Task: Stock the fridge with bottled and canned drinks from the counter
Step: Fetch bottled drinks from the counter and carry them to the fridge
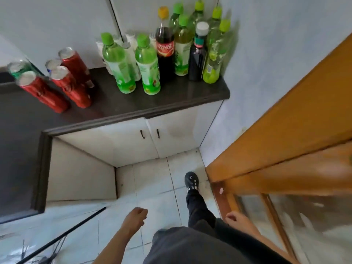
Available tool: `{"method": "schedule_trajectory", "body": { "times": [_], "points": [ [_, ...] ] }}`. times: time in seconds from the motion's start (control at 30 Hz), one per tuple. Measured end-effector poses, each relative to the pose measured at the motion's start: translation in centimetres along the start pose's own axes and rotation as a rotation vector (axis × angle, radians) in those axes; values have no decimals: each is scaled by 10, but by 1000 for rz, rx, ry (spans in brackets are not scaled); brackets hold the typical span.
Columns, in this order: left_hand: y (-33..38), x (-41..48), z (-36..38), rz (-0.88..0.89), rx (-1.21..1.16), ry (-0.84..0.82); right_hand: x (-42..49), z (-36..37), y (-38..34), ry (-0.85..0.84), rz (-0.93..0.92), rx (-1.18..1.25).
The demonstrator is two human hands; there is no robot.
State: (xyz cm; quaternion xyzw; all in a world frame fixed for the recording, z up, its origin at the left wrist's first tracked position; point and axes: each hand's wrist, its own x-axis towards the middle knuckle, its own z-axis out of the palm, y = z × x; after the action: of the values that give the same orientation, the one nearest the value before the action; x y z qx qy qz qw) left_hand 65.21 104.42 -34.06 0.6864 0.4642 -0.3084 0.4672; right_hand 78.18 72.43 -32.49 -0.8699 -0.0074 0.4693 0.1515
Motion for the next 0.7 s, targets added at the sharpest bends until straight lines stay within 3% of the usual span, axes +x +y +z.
{"method": "schedule_trajectory", "body": {
  "times": [0.17,0.3,0.43,0.57,0.7],
  "points": [
    [110,26,-1,70,-102,25,64,-110,-66,96,-90,68],
    [207,40,-19,278,-229,102,97,-186,-133,355,-250,230],
    [287,24,-51,469,-410,347,107,-243,-210,735,-376,489],
    [354,8,-84,730,-514,483,113,-285,-264,841,-497,668],
    [417,9,-108,960,-471,464,113,-316,-295,1008,-569,667]
  ]
}}
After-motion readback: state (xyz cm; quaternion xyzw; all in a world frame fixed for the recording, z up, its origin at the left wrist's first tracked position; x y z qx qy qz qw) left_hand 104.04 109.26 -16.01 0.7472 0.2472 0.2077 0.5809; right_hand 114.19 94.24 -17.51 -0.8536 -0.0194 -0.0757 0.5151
